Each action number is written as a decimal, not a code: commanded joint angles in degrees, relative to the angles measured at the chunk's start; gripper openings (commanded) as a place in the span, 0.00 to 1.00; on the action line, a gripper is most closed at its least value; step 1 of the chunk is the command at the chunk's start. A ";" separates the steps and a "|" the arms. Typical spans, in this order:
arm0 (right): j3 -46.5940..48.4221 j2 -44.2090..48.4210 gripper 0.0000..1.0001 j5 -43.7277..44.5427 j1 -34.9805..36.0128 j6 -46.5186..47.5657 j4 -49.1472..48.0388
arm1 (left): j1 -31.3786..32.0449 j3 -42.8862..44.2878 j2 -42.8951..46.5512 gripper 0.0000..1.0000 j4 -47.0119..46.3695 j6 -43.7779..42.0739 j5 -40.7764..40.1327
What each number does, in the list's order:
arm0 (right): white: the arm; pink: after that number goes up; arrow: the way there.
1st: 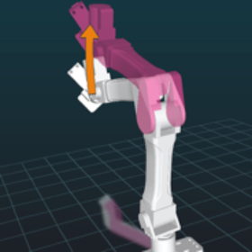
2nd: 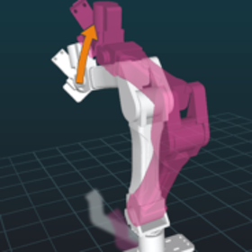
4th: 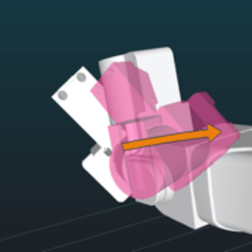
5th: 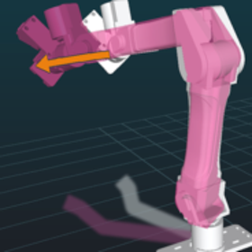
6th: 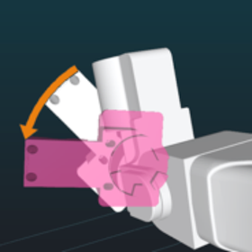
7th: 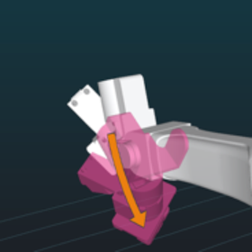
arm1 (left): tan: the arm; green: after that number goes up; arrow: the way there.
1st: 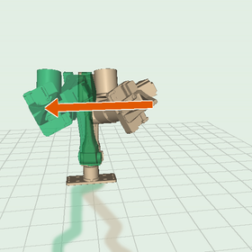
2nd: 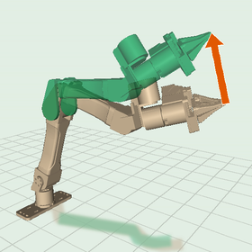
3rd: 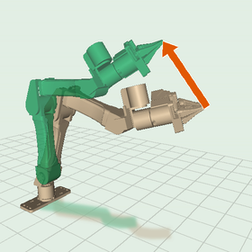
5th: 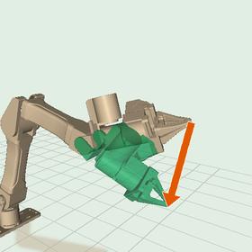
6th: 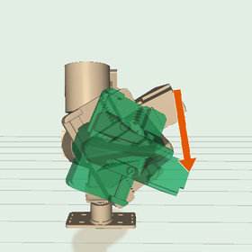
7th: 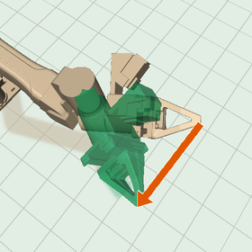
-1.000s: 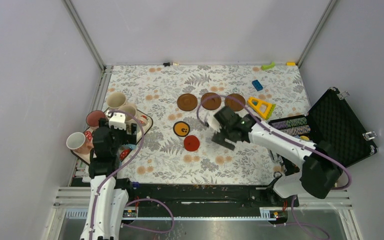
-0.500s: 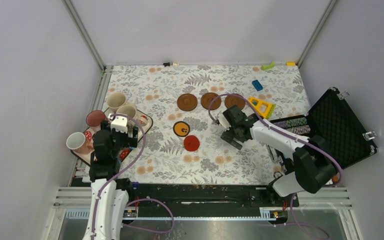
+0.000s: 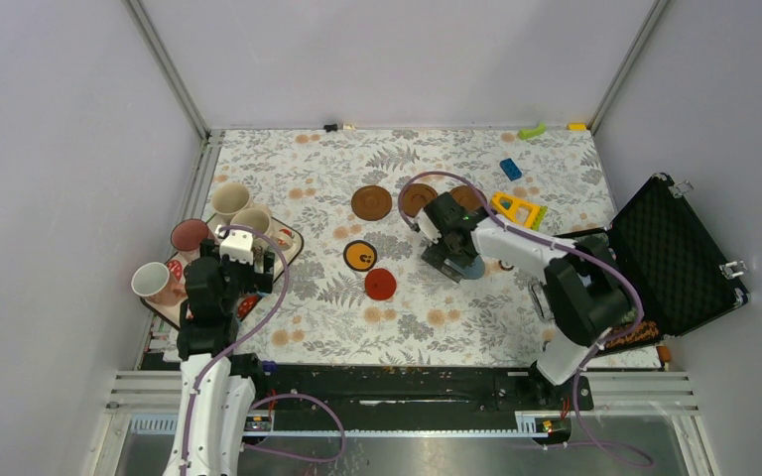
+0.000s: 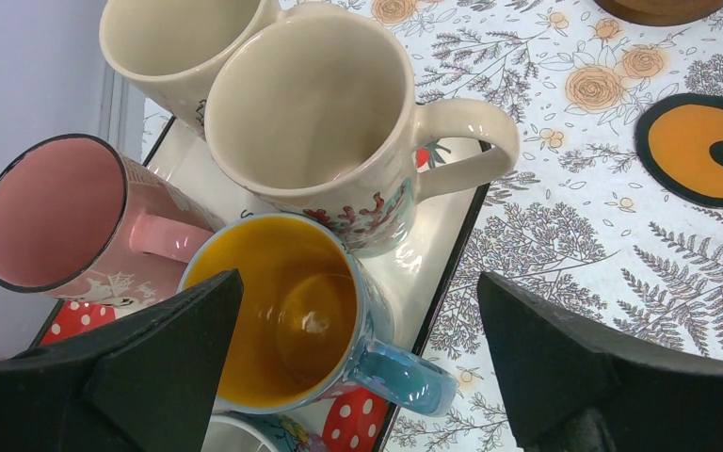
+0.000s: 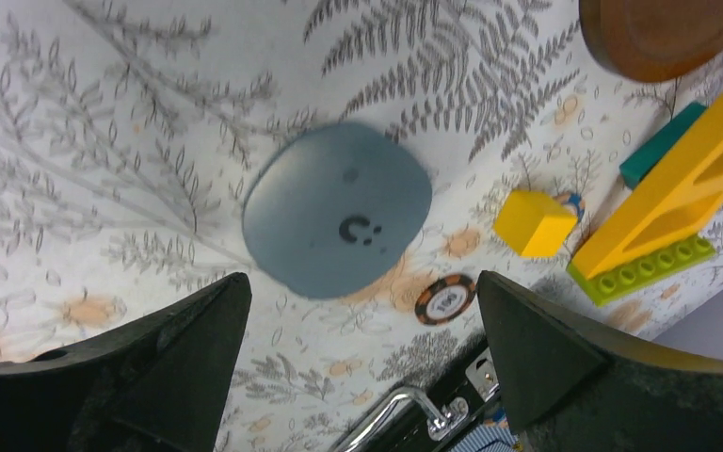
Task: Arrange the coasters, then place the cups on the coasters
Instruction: Move the coaster to the center of the board.
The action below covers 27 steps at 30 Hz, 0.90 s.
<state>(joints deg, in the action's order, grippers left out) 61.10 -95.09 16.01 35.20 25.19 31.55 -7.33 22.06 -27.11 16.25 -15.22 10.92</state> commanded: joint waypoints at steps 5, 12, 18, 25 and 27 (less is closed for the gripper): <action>9.45 -9.57 0.98 4.52 -0.11 -1.88 0.12 | -0.31 1.10 1.12 0.99 -2.16 -0.25 0.11; 9.71 -12.99 0.98 10.20 -1.65 -2.97 -0.26 | -0.27 1.07 1.12 0.99 -1.92 -0.17 0.30; 9.73 -12.88 0.98 10.86 -3.61 -3.52 -0.24 | -0.30 1.22 0.44 0.99 -1.92 -0.04 0.31; 8.91 -7.36 0.98 -1.95 -3.83 -4.44 2.30 | -0.28 1.19 0.56 0.99 -2.37 0.13 -0.58; 8.59 -6.93 0.98 -4.68 -3.70 -4.91 3.07 | -0.31 1.08 0.43 0.99 -2.45 0.11 -0.71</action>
<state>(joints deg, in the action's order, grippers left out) 69.97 -106.54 19.75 31.22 22.20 31.81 -7.33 22.06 -26.39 16.40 -15.20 10.72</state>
